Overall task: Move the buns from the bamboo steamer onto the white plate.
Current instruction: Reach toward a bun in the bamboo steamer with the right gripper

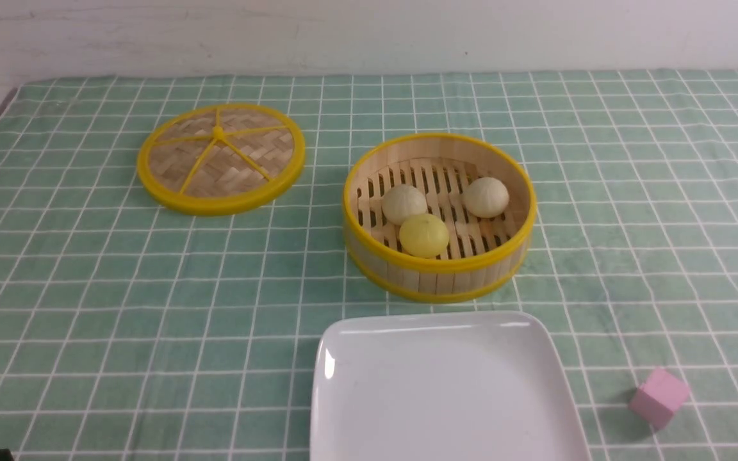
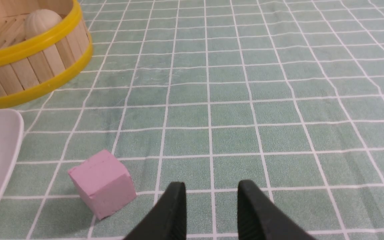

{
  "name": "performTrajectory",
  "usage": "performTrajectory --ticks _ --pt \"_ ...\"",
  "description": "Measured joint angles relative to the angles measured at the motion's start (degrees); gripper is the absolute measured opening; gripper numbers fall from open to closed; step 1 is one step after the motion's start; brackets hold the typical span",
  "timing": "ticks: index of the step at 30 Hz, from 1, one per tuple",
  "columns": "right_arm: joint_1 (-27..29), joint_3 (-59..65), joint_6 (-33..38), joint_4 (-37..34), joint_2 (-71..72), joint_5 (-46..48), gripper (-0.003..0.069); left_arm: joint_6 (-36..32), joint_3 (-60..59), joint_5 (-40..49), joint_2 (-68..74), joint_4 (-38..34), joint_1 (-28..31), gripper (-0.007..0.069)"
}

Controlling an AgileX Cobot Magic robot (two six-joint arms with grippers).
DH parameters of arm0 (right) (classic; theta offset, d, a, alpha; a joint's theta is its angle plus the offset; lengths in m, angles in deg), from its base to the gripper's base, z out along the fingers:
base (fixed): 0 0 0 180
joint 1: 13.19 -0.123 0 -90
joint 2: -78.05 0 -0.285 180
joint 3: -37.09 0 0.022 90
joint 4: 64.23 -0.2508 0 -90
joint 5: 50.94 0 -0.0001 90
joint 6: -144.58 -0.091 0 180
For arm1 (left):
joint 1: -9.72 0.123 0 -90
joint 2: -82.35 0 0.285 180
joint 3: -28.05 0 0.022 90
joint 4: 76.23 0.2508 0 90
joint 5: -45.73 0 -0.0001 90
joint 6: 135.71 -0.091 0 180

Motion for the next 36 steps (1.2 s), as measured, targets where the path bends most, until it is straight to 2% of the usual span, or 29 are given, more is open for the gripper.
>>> performTrajectory --ticks 10,13,14,17,20,26,29,35,36 --pt "0.0 0.0 -0.55 -0.59 0.0 -0.23 0.0242 0.0 0.0 0.0 0.0 0.0 0.0 0.0242" --pt "0.0 0.41 -9.2 -13.18 0.0 -2.32 0.0242 0.0 0.0 0.0 0.0 0.0 0.0 0.0242" --pt "0.0 0.6 -14.36 -19.6 0.0 -3.19 0.0242 0.0 0.0 0.0 0.0 0.0 0.0 0.0242" --pt "0.0 0.66 -20.01 -29.0 0.0 -3.56 0.0242 0.0 0.0 0.0 0.0 0.0 0.0 0.0242" --pt "0.0 0.66 -22.6 -33.77 0.0 -4.28 0.0242 0.0 0.0 0.0 0.0 0.0 0.0 0.0242" --pt "0.0 0.66 -23.31 -36.45 0.0 -4.96 0.0237 0.0 0.0 0.0 0.0 0.0 0.0 0.0242" --pt "0.0 0.15 -20.89 -36.39 0.0 -6.01 0.0197 0.0 0.0 0.0 0.0 0.0 0.0 0.0242" --pt "0.0 -10.55 -8.1 -31.2 -2.36 -7.83 -0.0004 0.0 0.0 0.0 0.0 0.0 0.0 0.0242" --pt "0.0 -11.08 -7.35 -30.92 -2.71 -7.72 -0.0006 0.0 0.0 0.0 0.0 0.0 0.0 0.0242"
